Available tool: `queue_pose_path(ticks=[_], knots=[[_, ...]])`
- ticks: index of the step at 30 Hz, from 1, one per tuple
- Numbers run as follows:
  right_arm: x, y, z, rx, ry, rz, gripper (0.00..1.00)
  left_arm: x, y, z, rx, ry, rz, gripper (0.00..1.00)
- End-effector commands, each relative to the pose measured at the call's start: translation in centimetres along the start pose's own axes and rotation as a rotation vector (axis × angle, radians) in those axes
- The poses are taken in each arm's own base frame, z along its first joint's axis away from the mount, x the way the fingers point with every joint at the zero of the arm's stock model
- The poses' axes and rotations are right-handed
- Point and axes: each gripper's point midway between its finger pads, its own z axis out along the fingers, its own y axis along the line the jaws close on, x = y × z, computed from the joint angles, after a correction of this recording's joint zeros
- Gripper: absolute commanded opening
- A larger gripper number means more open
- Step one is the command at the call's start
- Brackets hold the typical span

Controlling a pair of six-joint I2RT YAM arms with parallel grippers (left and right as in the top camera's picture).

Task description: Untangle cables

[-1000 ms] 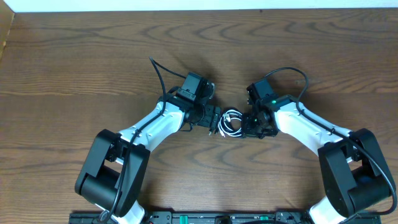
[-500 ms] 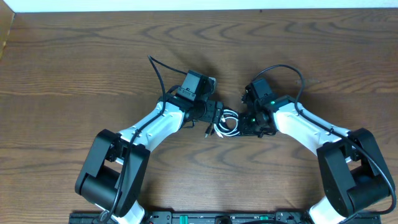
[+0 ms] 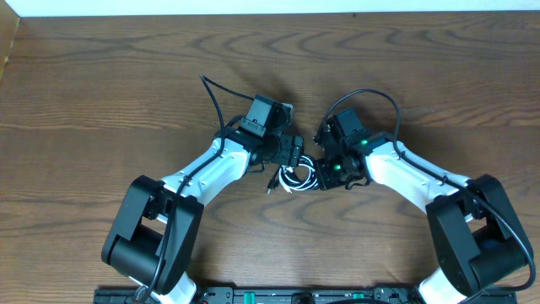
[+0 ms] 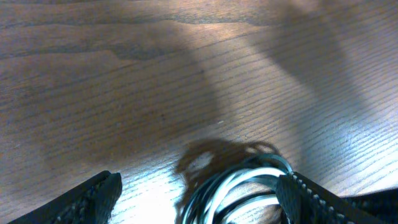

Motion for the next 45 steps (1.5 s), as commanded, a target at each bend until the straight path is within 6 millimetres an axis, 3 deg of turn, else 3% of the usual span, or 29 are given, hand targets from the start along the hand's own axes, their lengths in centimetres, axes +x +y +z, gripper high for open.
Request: queue_pose_path(ticks=[1,7,20,21,22,24,26,32,40,43,45], knots=[[0.7,0.8,0.7,-0.019,0.025,-0.040,0.01,-0.3,0.5,0.3,-0.024,-0.004,-0.013,0.84],[0.6,0.6,0.7,-0.005,0.017,-0.020,0.01,1.0,1.2,0.7,-0.052,0.025,-0.021,0.82],[0.5,0.6,0.7,-0.007,0.015,-0.013,0.01,6.4,3.1,1.7,-0.098,0.140,-0.047,0.77],[0.5,0.6,0.7,-0.007,0.015,-0.014,0.03,6.6,3.3,1.7,-0.107,0.145,-0.048,0.75],[0.5,0.6,0.7,-0.007,0.014,-0.014,0.11,6.8,3.4,1.7,-0.112,0.150,-0.049,0.74],[0.4,0.6,0.7,-0.008,0.012,-0.014,0.29,6.8,3.4,1.7,-0.111,0.151,-0.049,0.69],[0.3,0.7,0.7,-0.013,0.009,-0.016,0.32,6.8,3.4,1.7,-0.111,0.150,-0.049,0.62],[0.5,1.7,0.7,-0.065,0.017,-0.019,0.33,6.8,3.4,1.7,-0.111,0.151,-0.050,0.36],[0.8,2.4,0.9,-0.067,0.026,-0.043,0.31,6.9,3.1,1.7,-0.090,0.155,-0.052,0.20],[0.3,2.7,1.1,-0.058,0.000,-0.066,0.32,7.0,2.0,1.7,-0.028,0.165,-0.055,0.08],[-0.1,3.1,1.1,-0.065,-0.020,-0.081,0.32,7.0,1.6,1.7,-0.003,0.166,-0.056,0.08]])
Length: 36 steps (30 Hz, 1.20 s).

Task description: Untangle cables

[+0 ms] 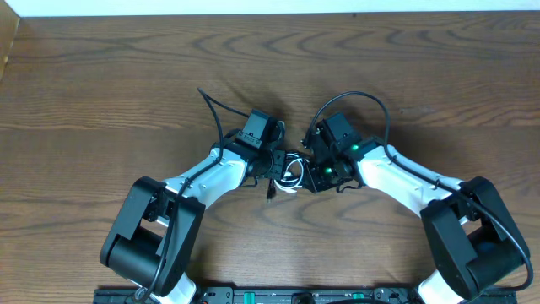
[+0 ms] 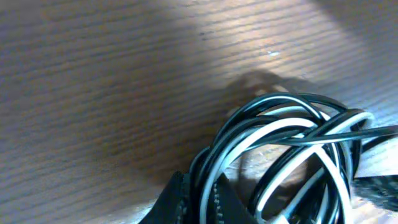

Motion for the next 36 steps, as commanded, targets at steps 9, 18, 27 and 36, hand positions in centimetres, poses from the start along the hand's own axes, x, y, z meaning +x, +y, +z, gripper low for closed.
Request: queue_pose_path(ticks=[9,18,27,36], knots=[[-0.7,-3.0,0.2,0.168,-0.041,-0.001,0.29,2.5,-0.1,0.9,0.034,0.085,-0.015,0.08],[-2.4,-5.1,-4.1,0.134,-0.126,0.031,0.40,2.6,0.3,0.9,0.014,0.090,-0.017,0.08],[-1.7,-2.3,-4.3,-0.075,-0.093,-0.099,0.45,2.9,-5.1,0.0,0.333,0.117,0.055,0.07],[1.7,-3.8,-3.9,0.029,0.045,-0.171,0.47,3.0,-5.3,-0.2,0.351,0.123,0.052,0.08]])
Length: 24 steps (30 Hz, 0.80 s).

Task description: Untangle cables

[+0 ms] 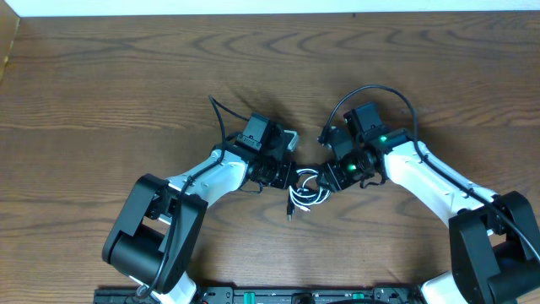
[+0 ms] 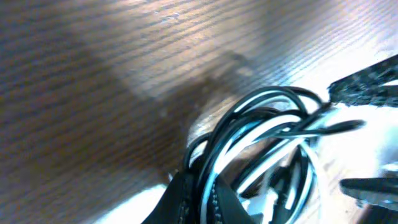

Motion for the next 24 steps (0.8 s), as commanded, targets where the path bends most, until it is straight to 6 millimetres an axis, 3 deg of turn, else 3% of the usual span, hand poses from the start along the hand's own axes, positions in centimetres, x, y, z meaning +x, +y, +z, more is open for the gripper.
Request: queue_pose_path(ticks=[1,16,24], knots=[[0.8,-1.4,0.2,0.077,0.035,-0.046,0.48,0.6,-0.3,0.4,0.036,0.023,0.010,0.07],[1.5,-2.4,0.6,0.129,0.051,-0.090,0.48,0.6,0.3,0.4,0.000,0.022,0.006,0.07],[1.9,-2.4,2.0,0.096,0.001,-0.079,0.37,0.6,0.3,0.4,0.001,0.023,0.006,0.07]])
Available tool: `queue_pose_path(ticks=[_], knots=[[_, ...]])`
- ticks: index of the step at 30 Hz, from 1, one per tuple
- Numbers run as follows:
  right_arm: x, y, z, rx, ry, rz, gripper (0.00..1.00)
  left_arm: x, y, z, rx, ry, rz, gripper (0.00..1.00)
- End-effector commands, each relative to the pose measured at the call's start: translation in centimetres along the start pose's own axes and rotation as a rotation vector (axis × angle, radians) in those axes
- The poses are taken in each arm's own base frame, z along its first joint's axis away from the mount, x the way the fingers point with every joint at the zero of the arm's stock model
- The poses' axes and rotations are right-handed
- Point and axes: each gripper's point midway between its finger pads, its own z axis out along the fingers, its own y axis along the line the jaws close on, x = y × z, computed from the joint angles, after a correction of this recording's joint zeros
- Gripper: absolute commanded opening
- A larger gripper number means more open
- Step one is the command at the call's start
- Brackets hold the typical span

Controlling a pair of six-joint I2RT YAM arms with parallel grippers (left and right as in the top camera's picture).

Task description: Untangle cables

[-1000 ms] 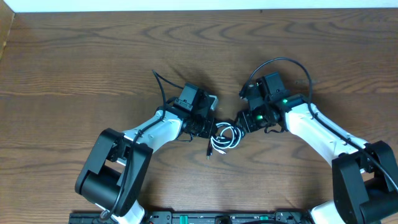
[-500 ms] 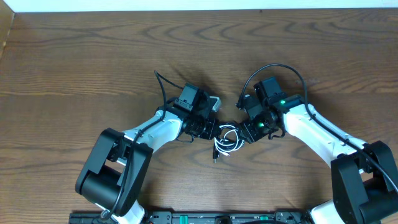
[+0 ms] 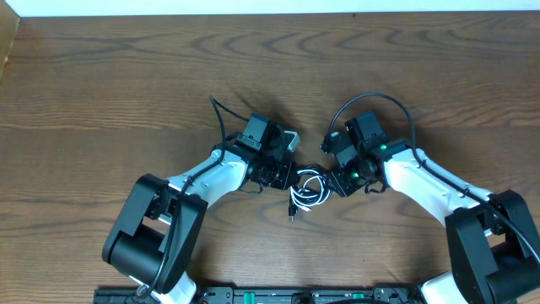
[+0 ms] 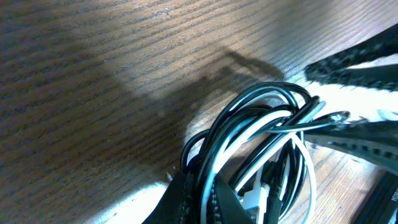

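A tangled bundle of black and white cables lies on the wooden table between the two arms, with a plug end trailing toward the near edge. My left gripper is shut on the bundle's left side; in the left wrist view its fingers pinch black and white strands of the bundle. My right gripper is at the bundle's right edge. Its fingers stand apart, open, with a black strand running between them.
The wooden table spreads out on all sides. Each arm's own black cable arches behind it, one on the left and one on the right. A pale wall edge runs along the far side.
The right gripper has come in closer to the bundle, and its open fingers now straddle a black strand at the right edge. The left gripper still holds the bundle in the same place.
At first my left gripper was open over the bundle, with the right gripper close on the other side. Then the left was shut on the cables. Later the bundle sat nearer the front edge with the right gripper a little off; now that gripper is at the bundle.
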Motion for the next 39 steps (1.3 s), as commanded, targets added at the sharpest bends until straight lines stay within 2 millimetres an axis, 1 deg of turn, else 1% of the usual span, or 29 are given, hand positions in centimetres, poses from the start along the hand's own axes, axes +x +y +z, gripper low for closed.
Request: queue_pose_path(ticks=[1,2,5,7,8,9,12,14,15,17,18,20,22,24,26,30,33,37,38,39], knots=[[0.5,0.4,0.6,-0.026,0.001,0.009,0.35,0.5,0.5,0.4,-0.012,0.016,0.008,0.08],[0.3,0.6,0.7,-0.039,-0.009,0.005,0.29,0.5,0.5,0.4,-0.012,0.016,0.008,0.08],[-0.3,1.8,0.6,-0.108,-0.038,-0.006,0.21,0.5,0.5,0.4,-0.012,0.016,0.008,0.07],[-0.4,2.5,0.6,-0.141,-0.045,-0.009,0.12,0.5,0.5,0.4,-0.013,0.016,0.008,0.07],[-0.4,2.5,0.6,-0.140,-0.043,-0.009,0.03,0.5,0.5,0.4,-0.013,0.016,0.008,0.08],[-0.3,2.4,0.6,-0.135,-0.039,-0.007,0.01,0.5,0.5,0.4,-0.013,0.016,0.008,0.07],[0.4,1.5,0.7,-0.082,-0.010,0.002,0.01,0.5,0.9,0.4,-0.034,0.015,0.006,0.07],[1.2,0.0,0.8,0.004,0.025,0.022,0.01,0.6,1.5,0.3,-0.065,0.016,0.002,0.07],[1.6,-1.1,0.7,0.070,0.043,0.053,0.01,0.7,1.8,0.3,-0.086,0.018,-0.001,0.07],[2.5,-4.0,0.2,0.251,0.071,0.149,0.01,0.9,2.6,0.2,-0.130,0.024,-0.009,0.07],[3.1,-6.0,-0.5,0.381,0.079,0.219,0.01,1.1,3.0,0.2,-0.154,0.028,-0.014,0.07],[4.0,-8.9,-2.2,0.585,0.076,0.326,0.01,1.3,3.9,0.0,-0.206,0.034,-0.023,0.07],[4.4,-10.4,-3.4,0.703,0.074,0.356,0.02,1.5,4.5,-0.1,-0.238,0.040,-0.028,0.07],[4.3,-11.0,-4.1,0.750,0.068,0.350,0.03,1.6,4.7,-0.2,-0.249,0.044,-0.030,0.07],[3.7,-11.1,-4.3,0.754,0.049,0.351,0.05,1.7,4.7,-0.2,-0.250,0.046,-0.032,0.08],[1.7,-11.0,-5.1,0.750,-0.013,0.355,0.06,1.7,4.7,-0.2,-0.250,0.047,-0.032,0.07],[-0.4,-10.8,-6.3,0.738,-0.077,0.358,0.05,1.7,4.7,-0.2,-0.250,0.047,-0.032,0.07],[-3.2,-10.0,-8.5,0.709,-0.178,0.363,0.05,1.7,4.7,-0.2,-0.250,0.047,-0.032,0.07],[-3.9,-9.6,-9.1,0.688,-0.208,0.363,0.08,1.7,4.7,-0.2,-0.250,0.047,-0.032,0.07],[-4.4,-9.1,-9.5,0.663,-0.227,0.362,0.14,1.7,4.7,-0.2,-0.250,0.047,-0.032,0.07]])
